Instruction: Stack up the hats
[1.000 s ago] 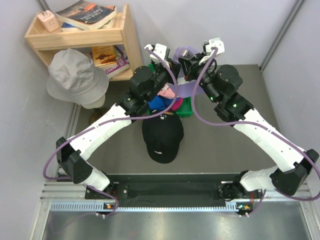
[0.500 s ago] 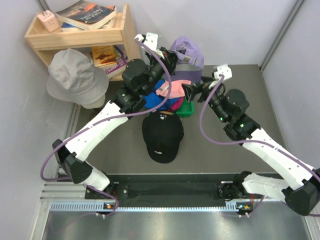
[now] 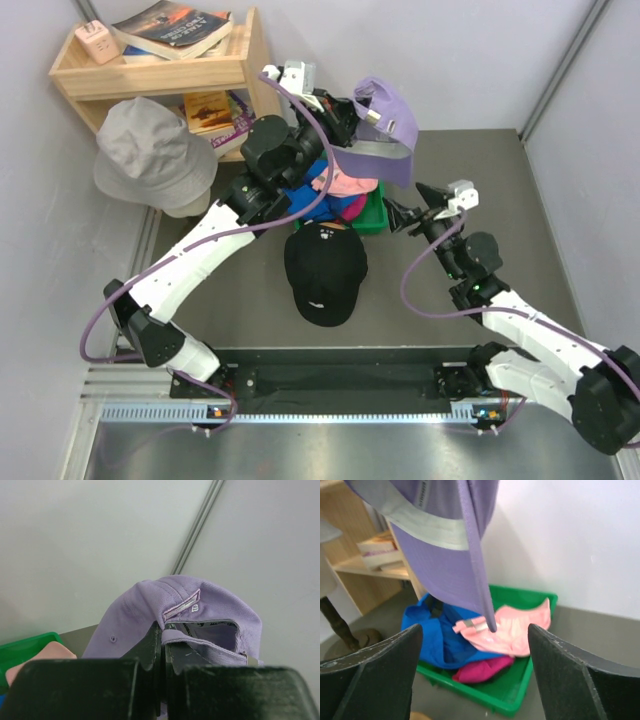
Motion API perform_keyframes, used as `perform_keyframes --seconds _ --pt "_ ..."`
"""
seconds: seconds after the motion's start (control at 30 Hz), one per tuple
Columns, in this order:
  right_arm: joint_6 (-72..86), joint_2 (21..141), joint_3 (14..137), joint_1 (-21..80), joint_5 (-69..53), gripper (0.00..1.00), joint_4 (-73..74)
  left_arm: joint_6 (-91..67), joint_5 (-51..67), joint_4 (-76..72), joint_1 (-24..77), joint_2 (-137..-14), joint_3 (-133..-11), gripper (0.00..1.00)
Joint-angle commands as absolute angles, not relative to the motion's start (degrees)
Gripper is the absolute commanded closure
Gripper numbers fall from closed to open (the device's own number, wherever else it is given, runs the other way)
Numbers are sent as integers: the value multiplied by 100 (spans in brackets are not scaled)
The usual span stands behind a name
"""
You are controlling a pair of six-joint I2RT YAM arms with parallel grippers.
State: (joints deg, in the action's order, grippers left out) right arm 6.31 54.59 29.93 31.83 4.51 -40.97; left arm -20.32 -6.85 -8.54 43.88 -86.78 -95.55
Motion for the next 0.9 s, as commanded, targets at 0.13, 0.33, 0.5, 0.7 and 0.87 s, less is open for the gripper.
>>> perform_keyframes --seconds 0.13,0.33,0.5,0.7,0.87 --pt "334 6002 2646 3164 -255 23 -6916 -2584 -422 -1379 4377 -8306 -9510 100" --pt "80 6056 2777 3164 -308 45 -7067 -2716 -404 -1494 4377 -8121 -9229 100" --pt "-165 5573 2891 3173 -98 99 -6051 -2584 -597 -1389 4289 -7893 -8905 100" --pt "-878 4914 3549 3410 983 100 -3616 -2110 -1256 -949 4245 -7621 -8317 69" --pt "-1783 4632 3682 4164 2520 100 -2621 -1758 -1433 -642 4157 -7225 -7639 40"
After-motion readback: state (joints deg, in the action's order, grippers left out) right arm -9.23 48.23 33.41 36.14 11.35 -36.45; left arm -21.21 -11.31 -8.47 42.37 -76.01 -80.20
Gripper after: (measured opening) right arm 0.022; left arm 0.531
